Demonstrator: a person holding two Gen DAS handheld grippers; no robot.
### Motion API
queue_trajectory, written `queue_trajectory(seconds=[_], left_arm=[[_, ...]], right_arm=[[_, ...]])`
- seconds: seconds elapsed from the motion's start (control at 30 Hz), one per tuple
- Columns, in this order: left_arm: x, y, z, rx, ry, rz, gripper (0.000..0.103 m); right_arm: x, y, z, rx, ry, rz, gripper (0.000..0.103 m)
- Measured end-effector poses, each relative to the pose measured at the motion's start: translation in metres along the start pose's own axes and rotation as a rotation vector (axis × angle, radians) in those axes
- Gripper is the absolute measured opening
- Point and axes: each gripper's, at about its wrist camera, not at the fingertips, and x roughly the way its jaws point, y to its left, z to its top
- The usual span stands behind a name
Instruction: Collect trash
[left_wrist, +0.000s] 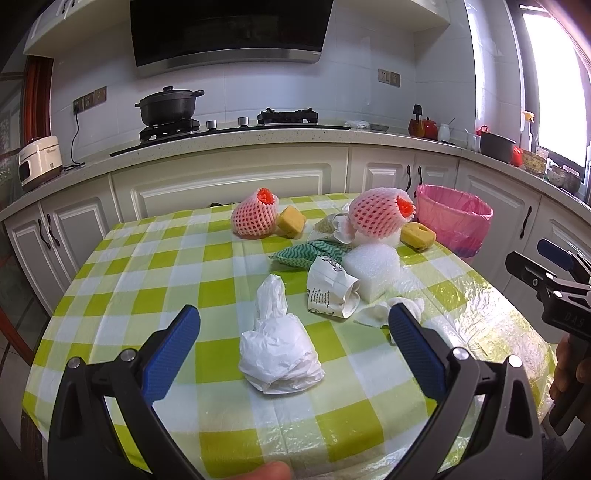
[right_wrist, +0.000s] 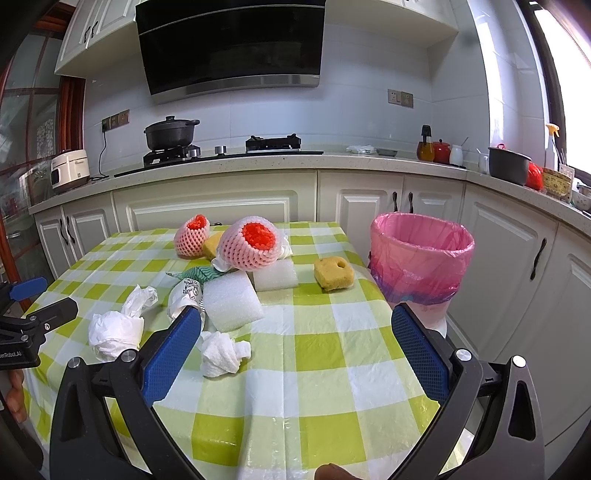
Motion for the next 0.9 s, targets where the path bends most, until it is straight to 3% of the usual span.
queue_trajectory(seconds=[0.9], left_arm=[[-0.0030,-0.0028,-0.0012,0.002,-0.003,0.000,0.099]], right_arm=[[0.0001,0.0010,0.0016,0.002,-0.001,0.002,0.096]])
